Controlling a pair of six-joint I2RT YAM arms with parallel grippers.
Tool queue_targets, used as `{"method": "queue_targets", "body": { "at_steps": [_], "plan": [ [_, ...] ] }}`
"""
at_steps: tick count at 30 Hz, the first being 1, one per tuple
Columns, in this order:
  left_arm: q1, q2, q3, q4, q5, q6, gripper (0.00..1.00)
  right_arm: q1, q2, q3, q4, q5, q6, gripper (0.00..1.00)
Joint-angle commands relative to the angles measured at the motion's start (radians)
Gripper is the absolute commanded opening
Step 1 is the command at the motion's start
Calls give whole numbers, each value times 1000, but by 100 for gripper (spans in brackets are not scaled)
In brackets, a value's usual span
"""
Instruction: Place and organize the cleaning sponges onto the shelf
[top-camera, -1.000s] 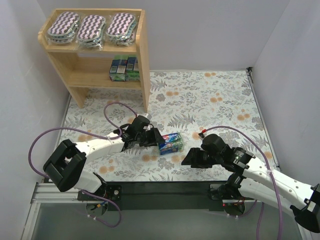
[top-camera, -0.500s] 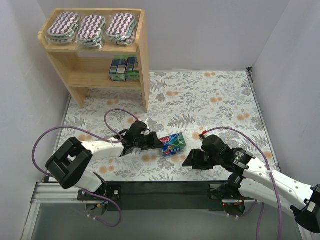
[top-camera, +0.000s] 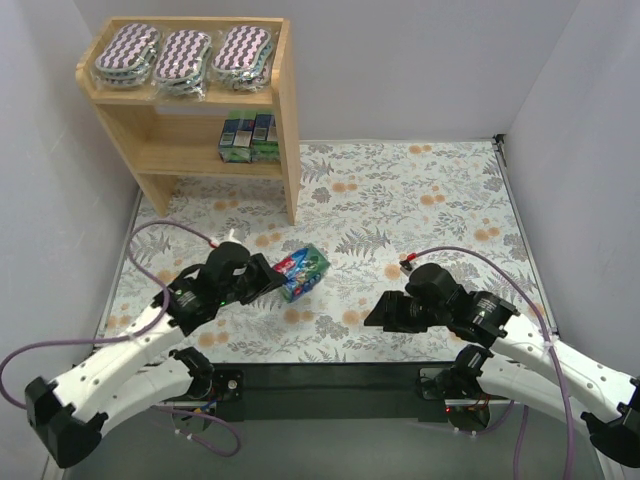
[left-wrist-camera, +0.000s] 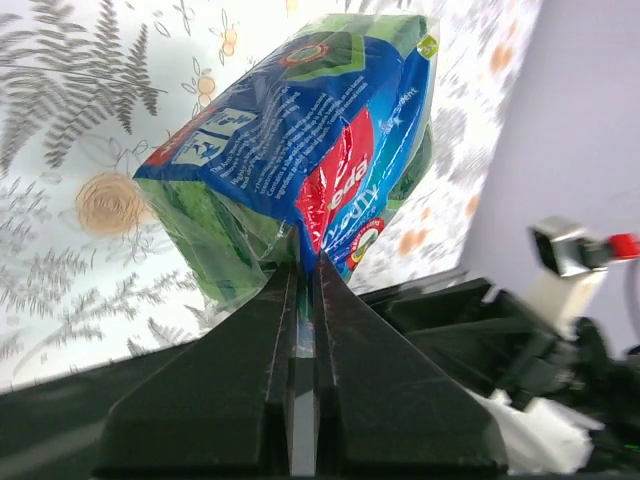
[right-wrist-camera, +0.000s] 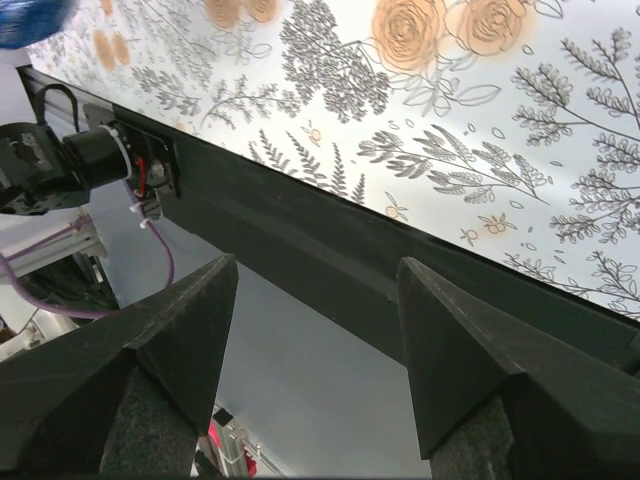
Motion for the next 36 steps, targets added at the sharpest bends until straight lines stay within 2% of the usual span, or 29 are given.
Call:
{"method": "queue_targets", "body": {
  "at_steps": [1, 5, 8, 10, 13, 16, 17, 21, 23, 24, 25, 27, 28, 29, 32, 33, 36],
  "plan": [
    [12, -149, 114, -385, -188, -179, 0, -8, 25, 66, -6, 21, -20, 60],
    [14, -287, 249, -655, -284, -317, 0, -41, 71, 100, -6, 2, -57, 61],
    [14, -297, 408, -772, -392, -369, 0, -73, 98, 114, -6, -26, -76, 60],
    [14, -277, 488, -777, -460, -354, 0, -91, 112, 129, -6, -44, -99, 60],
    [14, -235, 508, -731, -498, -319, 0, -134, 149, 155, -7, -78, -142, 60],
    [12, -209, 481, -610, -518, -289, 0, -179, 183, 186, -12, -107, -178, 60],
    [12, -200, 460, -517, -512, -276, 0, -198, 198, 193, -14, -113, -186, 60],
    [14, -91, 479, -395, -469, -188, 0, -237, 236, 226, -30, -141, -229, 60],
    [49, -34, 511, -337, -432, -147, 0, -258, 256, 247, -47, -149, -257, 60],
    [84, -19, 518, -314, -330, -124, 0, -266, 261, 253, -50, -155, -263, 60],
    [200, -7, 515, -282, -242, -64, 0, -274, 265, 261, -57, -158, -270, 60],
    [364, 51, 501, -216, 9, -20, 0, -294, 278, 266, -63, -169, -289, 60],
    [503, 68, 486, -199, 224, 3, 0, -300, 282, 269, -64, -173, -294, 60],
    [553, 78, 466, -174, 286, 8, 0, -312, 285, 270, -69, -175, -300, 60],
    [699, 81, 450, -232, 361, 60, 0, -332, 287, 269, -75, -182, -313, 60],
    [785, 69, 450, -246, 381, 70, 0, -340, 285, 267, -77, -187, -318, 60],
    [862, 29, 459, -292, 352, 65, 0, -357, 285, 261, -86, -196, -332, 60]
  ]
}}
